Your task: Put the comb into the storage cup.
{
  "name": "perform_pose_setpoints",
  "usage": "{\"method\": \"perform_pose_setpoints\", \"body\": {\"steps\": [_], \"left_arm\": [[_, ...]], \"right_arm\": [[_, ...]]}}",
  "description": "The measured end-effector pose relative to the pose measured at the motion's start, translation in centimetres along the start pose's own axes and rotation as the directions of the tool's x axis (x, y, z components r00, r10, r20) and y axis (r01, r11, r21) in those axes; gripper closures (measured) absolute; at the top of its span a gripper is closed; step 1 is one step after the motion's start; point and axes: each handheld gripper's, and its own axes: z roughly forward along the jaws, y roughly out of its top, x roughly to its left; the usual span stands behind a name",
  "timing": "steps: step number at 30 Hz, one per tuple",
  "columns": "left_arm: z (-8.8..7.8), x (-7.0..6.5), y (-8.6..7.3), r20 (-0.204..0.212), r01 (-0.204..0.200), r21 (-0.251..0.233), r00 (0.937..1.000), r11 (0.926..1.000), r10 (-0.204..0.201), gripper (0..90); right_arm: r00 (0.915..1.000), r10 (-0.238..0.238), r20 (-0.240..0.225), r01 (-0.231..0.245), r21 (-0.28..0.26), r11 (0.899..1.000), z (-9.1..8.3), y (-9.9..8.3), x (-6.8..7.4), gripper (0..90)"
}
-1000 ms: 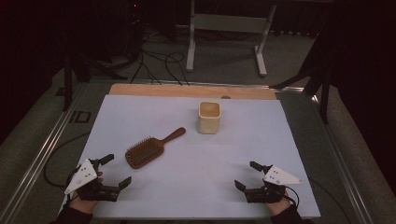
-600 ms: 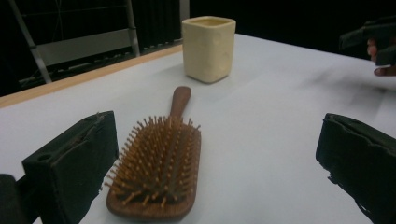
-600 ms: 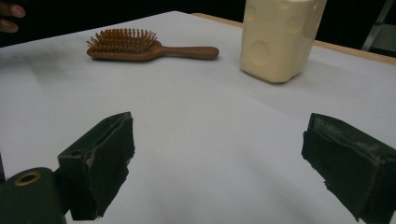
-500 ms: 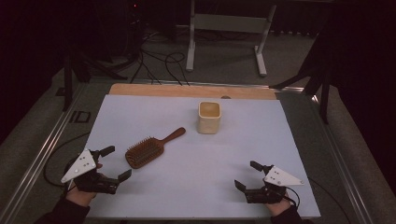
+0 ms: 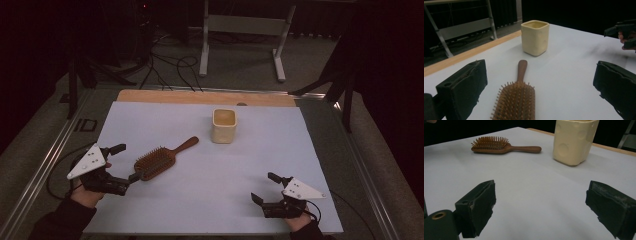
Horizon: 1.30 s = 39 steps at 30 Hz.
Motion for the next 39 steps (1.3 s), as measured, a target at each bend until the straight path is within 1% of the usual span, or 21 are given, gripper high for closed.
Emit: {"method": "perform_pose_setpoints", "body": {"steps": [3,7,10,15,16,19,20,21,23,24,25,27,29,34,39], "left_arm": [[0.4,0.2,0.8,0.009,-0.005,0.004,0.9999,1.0,0.005,0.0],[1.0,0.4,1.8,0.022,0.001,0.01,0.9998,1.0,-0.001,0.0],[1.5,0.4,2.5,0.027,-0.006,0.018,0.9996,0.9998,0.006,0.0],[2.7,0.5,3.6,0.04,-0.009,0.056,0.9992,0.9984,0.007,0.0],[3.0,0.5,3.7,0.041,-0.004,0.064,0.9992,0.998,0.001,0.0],[3.8,0.6,4.2,0.051,0.009,0.092,0.9986,0.9957,-0.013,0.0],[4.1,0.6,4.4,0.045,0.019,0.1,0.9987,0.9948,-0.023,0.0],[4.4,0.6,4.5,0.041,0.02,0.105,0.9989,0.9942,-0.025,0.0],[5.0,0.6,4.7,0.058,0.012,0.124,0.9981,0.9922,-0.019,0.0],[5.3,0.6,4.8,0.056,0.008,0.13,0.9983,0.9914,-0.016,0.0],[5.6,0.6,4.9,0.063,0.007,0.138,0.9979,0.9905,-0.015,0.0],[6.3,0.5,5.1,0.061,-0.004,0.148,0.9982,0.989,-0.005,0.0],[6.8,0.5,5.3,0.065,-0.001,0.157,0.9978,0.9876,-0.009,0.0],[8.2,0.4,5.7,0.075,-0.018,0.195,0.9972,0.9807,0.004,0.0],[9.6,0.6,6.1,0.079,-0.015,0.221,0.9968,0.9752,-0.002,0.1]], "right_arm": [[1.0,0.0,0.002,0.0,-0.001,1.0,0.0,0.0,0.0,8.8],[1.0,0.001,-0.001,-0.001,-0.002,1.0,0.0,0.0,0.0,8.7],[1.0,0.0,-0.002,0.0,-0.004,1.0,0.0,0.0,0.0,8.8],[1.0,0.004,-0.006,-0.004,-0.007,1.0,0.0,0.0,0.0,8.8],[1.0,0.003,-0.006,-0.003,-0.008,1.0,0.0,0.0,0.0,8.7],[1.0,0.003,-0.007,-0.003,-0.009,1.0,0.0,0.1,0.0,8.8],[1.0,0.004,-0.008,-0.004,-0.009,1.0,0.0,0.1,0.0,8.8],[0.9999,0.007,-0.01,-0.007,-0.011,1.0,0.0,0.1,0.0,8.8],[0.9999,0.007,-0.011,-0.007,-0.012,1.0,0.0,0.1,0.0,8.8],[0.9999,0.009,-0.011,-0.009,-0.012,1.0,0.0,0.1,0.0,8.8],[0.9999,0.008,-0.011,-0.008,-0.011,1.0,0.0,0.1,0.0,8.8],[0.9999,0.007,-0.012,-0.007,-0.013,1.0,0.0,0.1,0.0,8.8],[0.9999,0.006,-0.012,-0.006,-0.013,1.0,0.0,0.1,0.0,8.8],[0.9999,0.006,-0.016,-0.007,-0.015,1.0,0.0,0.1,0.0,8.8],[0.9998,0.008,-0.02,-0.008,-0.016,1.0,0.0,0.1,0.1,8.8]]}}
